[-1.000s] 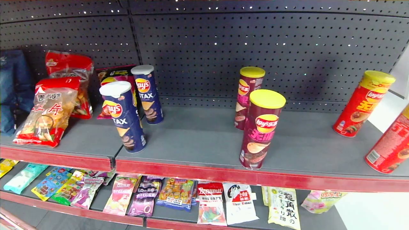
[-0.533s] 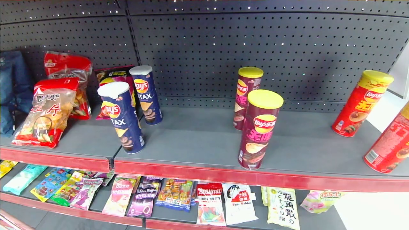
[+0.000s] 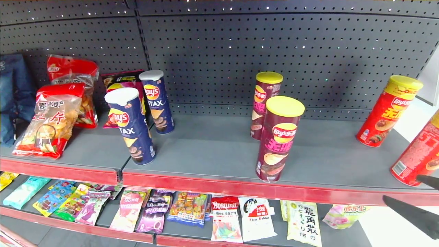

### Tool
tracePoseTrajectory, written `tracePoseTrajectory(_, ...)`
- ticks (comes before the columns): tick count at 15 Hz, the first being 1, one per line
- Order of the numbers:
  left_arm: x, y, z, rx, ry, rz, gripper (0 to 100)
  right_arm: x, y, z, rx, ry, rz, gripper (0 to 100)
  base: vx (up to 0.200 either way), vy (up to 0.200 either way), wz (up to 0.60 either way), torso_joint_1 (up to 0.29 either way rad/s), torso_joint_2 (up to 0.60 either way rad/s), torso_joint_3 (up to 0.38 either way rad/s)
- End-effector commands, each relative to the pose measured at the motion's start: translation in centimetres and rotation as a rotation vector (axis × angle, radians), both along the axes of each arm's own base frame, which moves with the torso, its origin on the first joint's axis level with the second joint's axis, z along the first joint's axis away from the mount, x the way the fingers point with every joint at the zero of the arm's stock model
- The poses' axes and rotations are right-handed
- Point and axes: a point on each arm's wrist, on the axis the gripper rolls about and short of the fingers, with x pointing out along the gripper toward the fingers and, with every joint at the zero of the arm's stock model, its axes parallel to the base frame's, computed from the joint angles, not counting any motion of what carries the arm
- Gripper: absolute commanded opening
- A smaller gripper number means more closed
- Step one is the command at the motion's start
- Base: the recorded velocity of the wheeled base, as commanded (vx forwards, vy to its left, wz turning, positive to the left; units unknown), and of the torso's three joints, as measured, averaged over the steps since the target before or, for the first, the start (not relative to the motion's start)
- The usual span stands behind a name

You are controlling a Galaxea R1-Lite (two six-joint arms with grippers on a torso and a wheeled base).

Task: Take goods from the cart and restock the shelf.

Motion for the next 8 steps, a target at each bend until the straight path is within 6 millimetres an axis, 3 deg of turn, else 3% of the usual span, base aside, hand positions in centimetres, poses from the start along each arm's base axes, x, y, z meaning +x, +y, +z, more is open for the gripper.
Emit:
tracePoseTrajectory(1,0.0,0.0,-0.1,0.022,0.021,-0.016,100,5.9,2.5,-1.7,-0.045,0.194,0.128,100,0.0,0.0,0.0,0.0,0.0,0.0)
tracePoseTrajectory(4,-0.2,-0.2,-0.2,0.021,-0.008,0.07,100,8.9,4.1,-3.1,-0.055,0.206,0.177,100,0.0,0.0,0.0,0.0,0.0,0.0)
tracePoseTrajectory(8,-0.5,-0.2,-0.2,0.021,-0.036,0.078,100,11.0,5.8,-4.5,-0.067,0.236,0.221,100,0.0,0.0,0.0,0.0,0.0,0.0)
